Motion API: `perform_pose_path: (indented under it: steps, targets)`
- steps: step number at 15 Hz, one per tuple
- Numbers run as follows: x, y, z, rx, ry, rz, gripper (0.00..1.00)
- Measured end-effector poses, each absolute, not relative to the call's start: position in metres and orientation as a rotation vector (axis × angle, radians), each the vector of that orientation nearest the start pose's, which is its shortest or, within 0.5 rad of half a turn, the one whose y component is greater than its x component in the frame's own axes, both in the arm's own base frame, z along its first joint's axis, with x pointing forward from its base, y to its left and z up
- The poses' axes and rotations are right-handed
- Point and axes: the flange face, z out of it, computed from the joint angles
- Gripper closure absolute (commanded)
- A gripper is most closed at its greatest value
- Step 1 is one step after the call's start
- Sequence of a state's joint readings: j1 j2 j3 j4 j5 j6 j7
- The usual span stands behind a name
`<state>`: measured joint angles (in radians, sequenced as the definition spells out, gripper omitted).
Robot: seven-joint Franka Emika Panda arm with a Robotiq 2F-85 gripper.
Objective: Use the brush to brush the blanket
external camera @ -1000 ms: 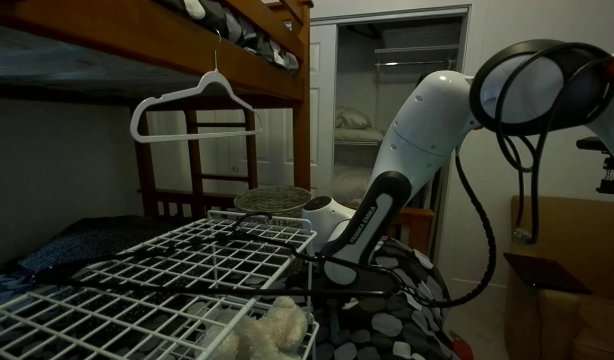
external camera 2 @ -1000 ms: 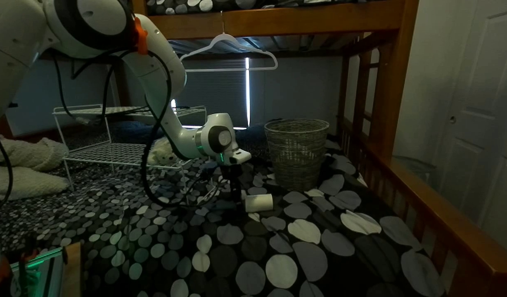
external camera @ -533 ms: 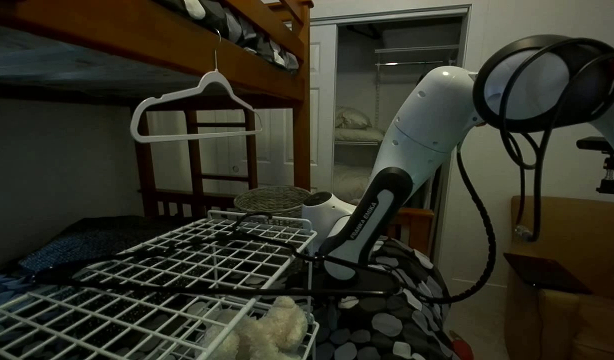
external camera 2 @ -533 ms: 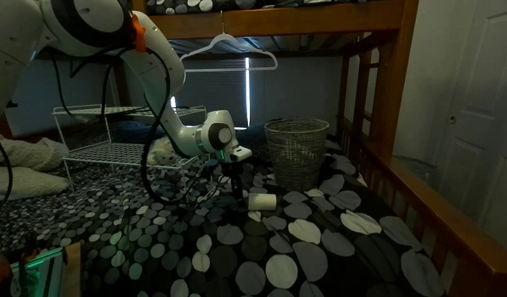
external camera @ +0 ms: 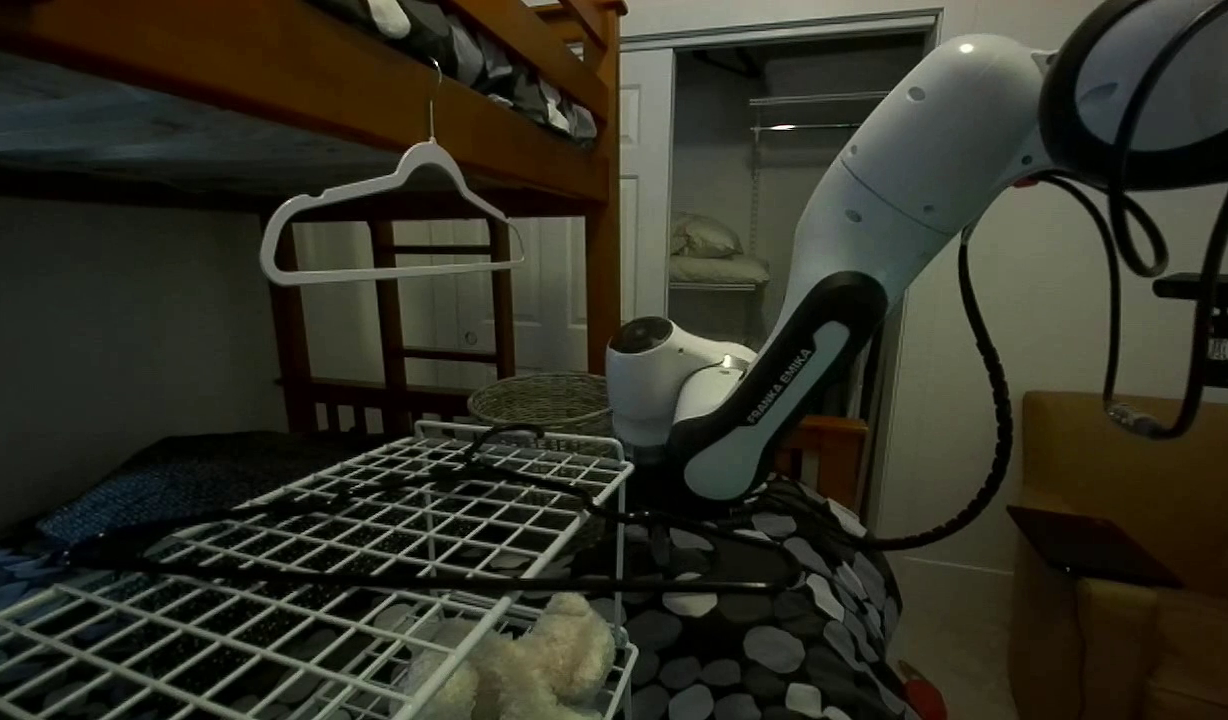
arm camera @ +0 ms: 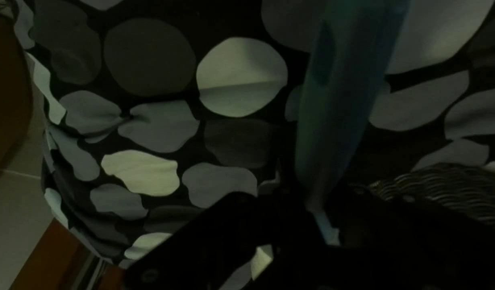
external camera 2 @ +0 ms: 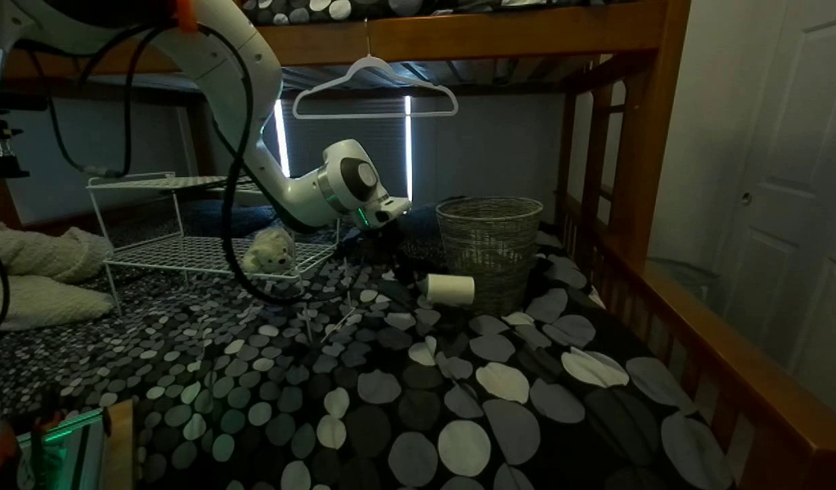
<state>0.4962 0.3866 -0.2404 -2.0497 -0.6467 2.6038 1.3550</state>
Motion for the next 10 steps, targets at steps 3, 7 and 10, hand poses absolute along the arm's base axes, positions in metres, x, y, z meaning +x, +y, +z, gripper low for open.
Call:
perform_pose_path:
  steps: [3,7,10]
  targets:
    - [0.578,0.176,0.282,-3.155,0.857,-0.854,0.95]
    - [0.574,0.155,0.277,-3.208,0.793,-0.951,0.95]
    - [0.576,0.112,0.262,-3.284,0.748,-0.979,0.95]
